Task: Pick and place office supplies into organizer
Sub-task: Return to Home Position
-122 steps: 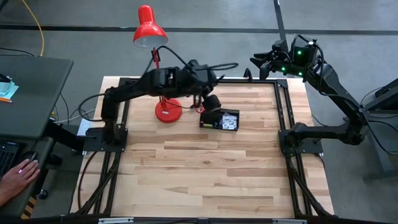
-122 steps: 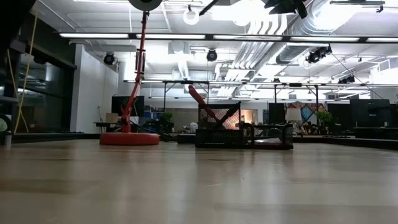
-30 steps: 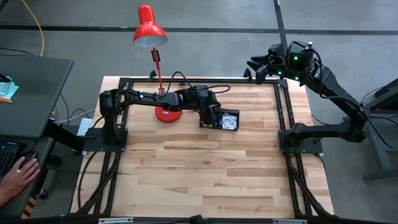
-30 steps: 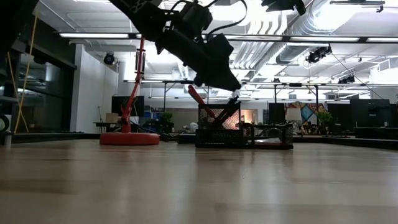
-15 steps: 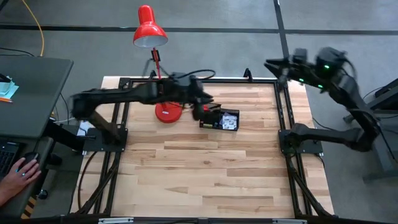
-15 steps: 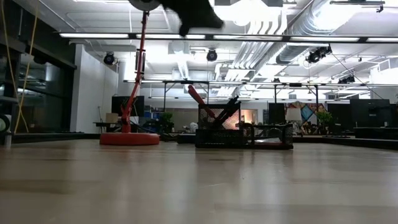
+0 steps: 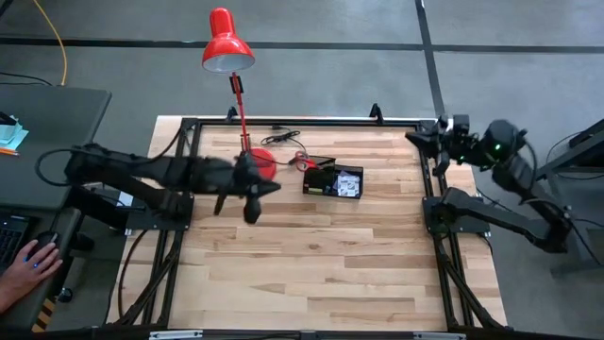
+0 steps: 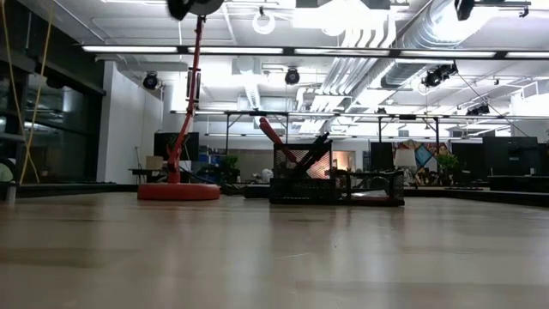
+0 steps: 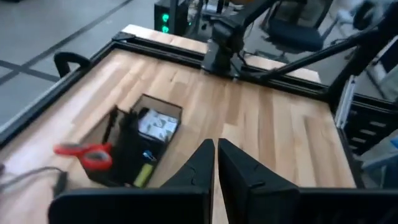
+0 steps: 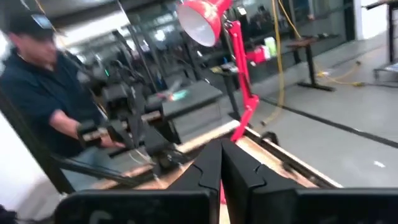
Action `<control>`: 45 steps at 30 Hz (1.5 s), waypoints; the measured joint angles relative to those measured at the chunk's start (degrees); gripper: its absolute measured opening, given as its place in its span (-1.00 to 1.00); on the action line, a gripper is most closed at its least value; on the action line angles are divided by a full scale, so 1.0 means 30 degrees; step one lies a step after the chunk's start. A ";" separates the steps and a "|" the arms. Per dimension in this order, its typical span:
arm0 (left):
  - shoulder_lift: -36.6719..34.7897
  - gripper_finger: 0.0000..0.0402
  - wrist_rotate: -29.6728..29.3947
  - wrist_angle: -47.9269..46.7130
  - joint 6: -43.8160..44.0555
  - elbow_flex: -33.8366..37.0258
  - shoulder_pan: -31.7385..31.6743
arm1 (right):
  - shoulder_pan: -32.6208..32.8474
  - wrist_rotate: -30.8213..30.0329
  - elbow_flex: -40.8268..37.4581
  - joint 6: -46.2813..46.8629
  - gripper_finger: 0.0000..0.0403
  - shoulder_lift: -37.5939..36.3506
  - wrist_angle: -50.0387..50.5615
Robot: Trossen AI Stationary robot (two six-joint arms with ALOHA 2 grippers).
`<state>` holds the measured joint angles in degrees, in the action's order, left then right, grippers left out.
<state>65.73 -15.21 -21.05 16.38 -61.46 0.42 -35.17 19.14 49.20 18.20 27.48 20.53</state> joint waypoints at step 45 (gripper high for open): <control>-0.6469 -1.00 -0.0976 1.8131 -0.1721 2.0329 0.0313 | 0.4871 -0.1419 -1.5499 -0.1623 -1.00 0.0309 -1.6445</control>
<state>46.33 -18.14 33.35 11.22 -0.47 1.36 -20.56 14.88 2.70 13.33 28.40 -28.80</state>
